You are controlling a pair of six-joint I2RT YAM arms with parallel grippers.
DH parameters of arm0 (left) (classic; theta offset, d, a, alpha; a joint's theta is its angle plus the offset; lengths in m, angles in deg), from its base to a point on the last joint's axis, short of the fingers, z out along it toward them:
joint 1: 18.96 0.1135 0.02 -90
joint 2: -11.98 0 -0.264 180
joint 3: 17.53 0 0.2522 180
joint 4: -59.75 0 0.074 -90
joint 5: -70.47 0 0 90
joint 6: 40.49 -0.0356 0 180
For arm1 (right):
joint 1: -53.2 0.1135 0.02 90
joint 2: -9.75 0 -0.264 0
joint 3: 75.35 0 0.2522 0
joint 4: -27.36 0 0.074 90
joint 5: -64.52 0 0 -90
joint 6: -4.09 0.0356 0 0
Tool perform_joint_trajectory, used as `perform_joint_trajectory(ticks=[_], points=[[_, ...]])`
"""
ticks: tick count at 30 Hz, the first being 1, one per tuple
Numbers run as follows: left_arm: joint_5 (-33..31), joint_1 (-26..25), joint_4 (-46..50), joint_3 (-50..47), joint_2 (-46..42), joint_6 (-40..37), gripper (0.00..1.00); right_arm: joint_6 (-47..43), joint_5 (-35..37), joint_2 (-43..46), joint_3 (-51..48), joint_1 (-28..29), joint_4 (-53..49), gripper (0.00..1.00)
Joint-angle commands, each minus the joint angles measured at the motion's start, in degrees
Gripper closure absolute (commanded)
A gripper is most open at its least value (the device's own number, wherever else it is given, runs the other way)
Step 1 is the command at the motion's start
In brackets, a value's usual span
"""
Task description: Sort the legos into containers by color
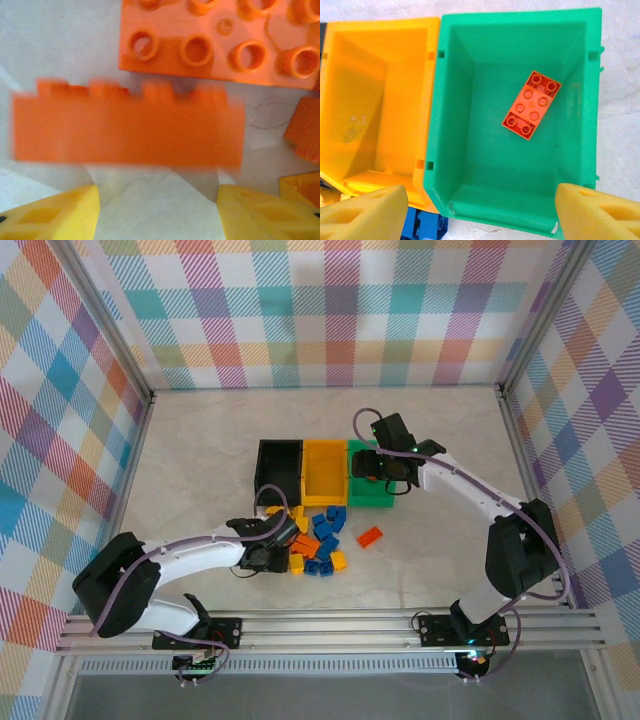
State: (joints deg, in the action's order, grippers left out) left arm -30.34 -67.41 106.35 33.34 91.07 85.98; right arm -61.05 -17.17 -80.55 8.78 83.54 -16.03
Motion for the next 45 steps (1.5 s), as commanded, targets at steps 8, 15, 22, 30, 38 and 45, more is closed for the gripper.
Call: perform_joint_trajectory(ticks=[8, 15, 22, 30, 38, 45], points=[[-11.37, -0.78, 1.72, 3.37, -0.78, -0.22, 0.21, 0.45, 0.22, 2.06, -1.81, 0.15, 1.68, 0.22], [-16.08, 0.56, 0.99, 4.12, -2.9, 0.28, 0.11, 0.45, 0.22, 2.32, -2.47, 0.15, 2.11, 0.22], [-14.0, 1.91, -2.25, 3.67, 3.22, -0.05, 0.1, 0.26, 0.8, 3.28, -2.84, 0.17, 1.77, 0.22], [-13.56, 3.0, -7.09, 2.88, 7.09, -1.55, 0.16, 0.27, 1.26, 4.25, -3.26, 0.15, 1.67, 0.22], [-11.52, 3.49, -7.21, 2.19, 6.0, -1.67, 0.3, 0.25, 2.23, 4.97, -3.84, 0.15, 1.23, 0.22], [-10.44, 1.4, -0.67, 3.8, -3.38, -0.5, 0.37, 0.84, 2.89, 5.87, -4.39, 0.15, 1.39, 0.22]])
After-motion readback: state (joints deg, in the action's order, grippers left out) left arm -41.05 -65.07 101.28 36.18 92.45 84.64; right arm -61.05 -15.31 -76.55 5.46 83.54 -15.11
